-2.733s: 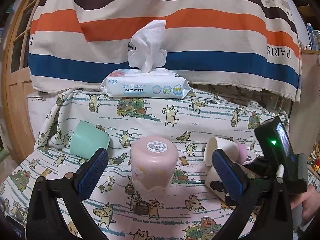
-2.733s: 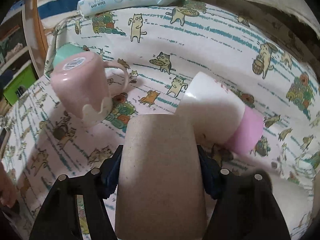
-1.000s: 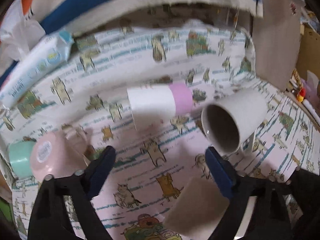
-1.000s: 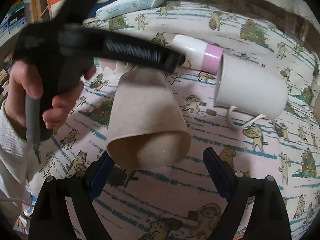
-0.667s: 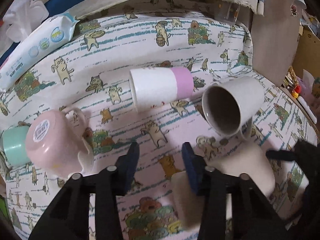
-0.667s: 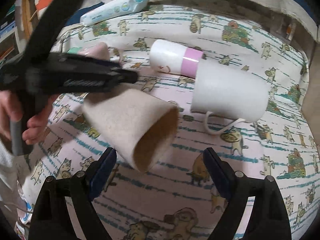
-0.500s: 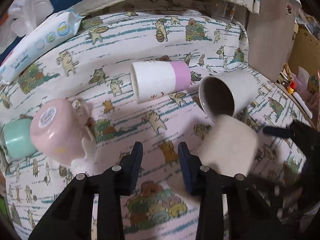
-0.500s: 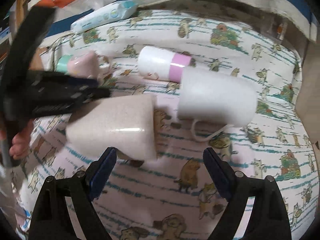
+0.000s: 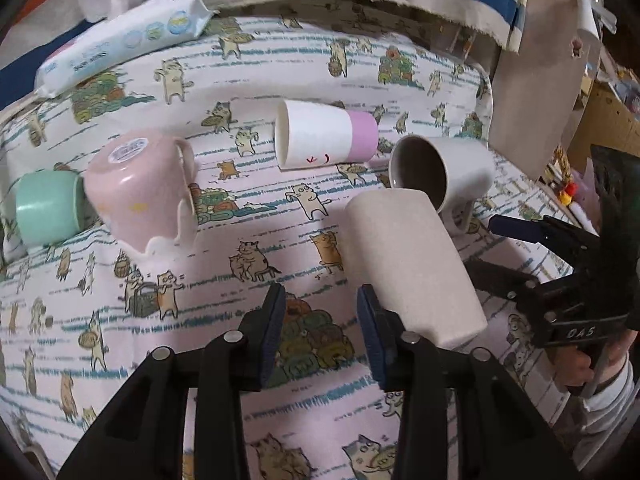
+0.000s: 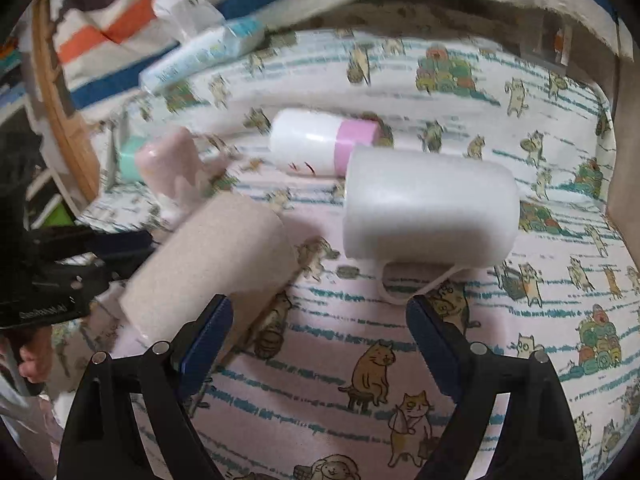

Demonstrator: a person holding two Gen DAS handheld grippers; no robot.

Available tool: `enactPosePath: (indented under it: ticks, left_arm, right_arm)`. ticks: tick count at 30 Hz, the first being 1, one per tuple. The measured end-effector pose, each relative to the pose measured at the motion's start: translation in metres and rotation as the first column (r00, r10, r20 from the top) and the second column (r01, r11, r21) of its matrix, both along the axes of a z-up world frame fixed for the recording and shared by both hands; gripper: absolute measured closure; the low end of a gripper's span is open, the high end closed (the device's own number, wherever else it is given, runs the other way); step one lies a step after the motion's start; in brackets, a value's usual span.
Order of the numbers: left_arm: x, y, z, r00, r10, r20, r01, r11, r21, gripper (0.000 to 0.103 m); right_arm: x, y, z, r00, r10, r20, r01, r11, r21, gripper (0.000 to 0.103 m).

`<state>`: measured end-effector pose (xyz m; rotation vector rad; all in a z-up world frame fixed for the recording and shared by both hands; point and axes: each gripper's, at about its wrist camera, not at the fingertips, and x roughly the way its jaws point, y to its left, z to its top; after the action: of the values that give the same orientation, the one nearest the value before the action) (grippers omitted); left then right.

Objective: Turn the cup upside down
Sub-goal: 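Grasp the beige cup with the left gripper while the right gripper opens and releases it, then rotate the beige cup in the left gripper so its opening faces down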

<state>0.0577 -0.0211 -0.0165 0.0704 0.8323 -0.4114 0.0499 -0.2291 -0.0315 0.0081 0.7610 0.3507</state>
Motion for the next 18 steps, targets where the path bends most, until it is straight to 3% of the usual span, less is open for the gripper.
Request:
enactPosePath:
  ticks: [3,7,11,18]
  left_arm:
    - [-0.015,0.001,0.005,0.996,0.044,0.073,-0.044,0.999,-0.01,0.039]
    - [-0.031,-0.001,0.013,0.988,0.074,0.138,-0.067,0.996,-0.052,0.026]
    - [-0.045,-0.006,0.021,0.978,0.089,0.19,-0.074,0.994,-0.081,0.021]
    - [-0.051,-0.025,0.009,0.99,0.048,0.13,-0.038,0.996,-0.082,0.018]
  right_arm:
    - [-0.012,-0.009,0.01,0.996,0.019,0.09,-0.021,1.0,0.023,0.013]
    - [-0.031,-0.025,0.028,0.972,0.005,0.236,-0.009,1.0,0.015,0.013]
    - [-0.044,-0.042,0.038,0.943,-0.034,0.332,0.025,0.999,0.033,0.0]
    - [-0.058,-0.058,0.041,0.897,-0.078,0.434,0.053,0.996,0.068,0.0]
